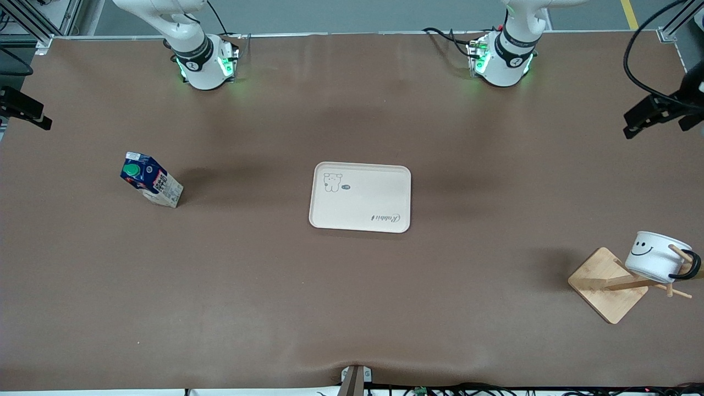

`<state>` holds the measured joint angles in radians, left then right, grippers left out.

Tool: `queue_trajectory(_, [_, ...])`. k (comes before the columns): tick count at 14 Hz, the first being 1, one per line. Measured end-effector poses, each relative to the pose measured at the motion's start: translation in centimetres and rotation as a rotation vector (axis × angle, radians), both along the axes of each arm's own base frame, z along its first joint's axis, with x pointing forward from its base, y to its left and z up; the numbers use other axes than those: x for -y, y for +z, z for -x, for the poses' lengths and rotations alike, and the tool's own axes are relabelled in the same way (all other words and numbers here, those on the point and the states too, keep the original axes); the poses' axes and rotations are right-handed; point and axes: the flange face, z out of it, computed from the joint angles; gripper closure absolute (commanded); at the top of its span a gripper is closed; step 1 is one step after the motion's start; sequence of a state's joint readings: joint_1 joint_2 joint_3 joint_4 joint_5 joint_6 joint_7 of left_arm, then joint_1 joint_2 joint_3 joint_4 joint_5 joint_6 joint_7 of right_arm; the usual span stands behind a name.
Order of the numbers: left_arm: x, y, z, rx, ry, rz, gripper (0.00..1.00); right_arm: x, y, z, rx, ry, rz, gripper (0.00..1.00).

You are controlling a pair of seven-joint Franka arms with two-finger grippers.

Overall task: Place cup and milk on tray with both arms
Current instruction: 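Move the left gripper toward the white mug on the wooden stand, then lower the left gripper and grasp the white mug's rim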

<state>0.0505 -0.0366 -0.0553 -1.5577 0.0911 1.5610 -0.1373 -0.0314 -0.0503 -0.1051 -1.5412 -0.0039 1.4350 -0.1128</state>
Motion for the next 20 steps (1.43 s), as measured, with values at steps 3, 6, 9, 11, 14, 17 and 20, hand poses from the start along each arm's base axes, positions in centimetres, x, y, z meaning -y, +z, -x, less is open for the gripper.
queue_trajectory(3, [-4.6, -3.7, -1.4, 0.056, 0.073, 0.018, 0.00, 0.0, 0.0, 0.0, 0.000, -0.001, 0.000, 0.00])
queue_trajectory(6, [-8.2, -7.8, -2.0, 0.125, 0.144, 0.078, 0.00, 0.1, 0.0, 0.0, -0.001, -0.002, 0.000, 0.00])
queue_trajectory(9, [-9.2, -10.6, -2.6, 0.225, 0.164, 0.090, 0.00, 0.1, 0.0, 0.0, -0.001, -0.002, 0.000, 0.00])
queue_trajectory(11, [-9.1, -12.4, -2.8, 0.291, 0.167, 0.097, 0.00, 0.1, 0.0, 0.0, -0.001, -0.002, 0.000, 0.00])
queue_trajectory(14, [-9.1, -14.4, -2.8, 0.364, 0.170, 0.094, 0.00, 0.1, 0.0, 0.0, -0.001, -0.002, 0.000, 0.00])
queue_trajectory(17, [-9.2, -15.8, -2.7, 0.419, 0.170, 0.087, 0.00, 0.1, 0.0, 0.0, -0.002, -0.002, 0.000, 0.00])
queue_trajectory(20, [-9.3, -17.1, -2.9, 0.452, 0.172, 0.083, 0.00, 0.1, 0.0, 0.0, -0.002, -0.002, 0.000, 0.00])
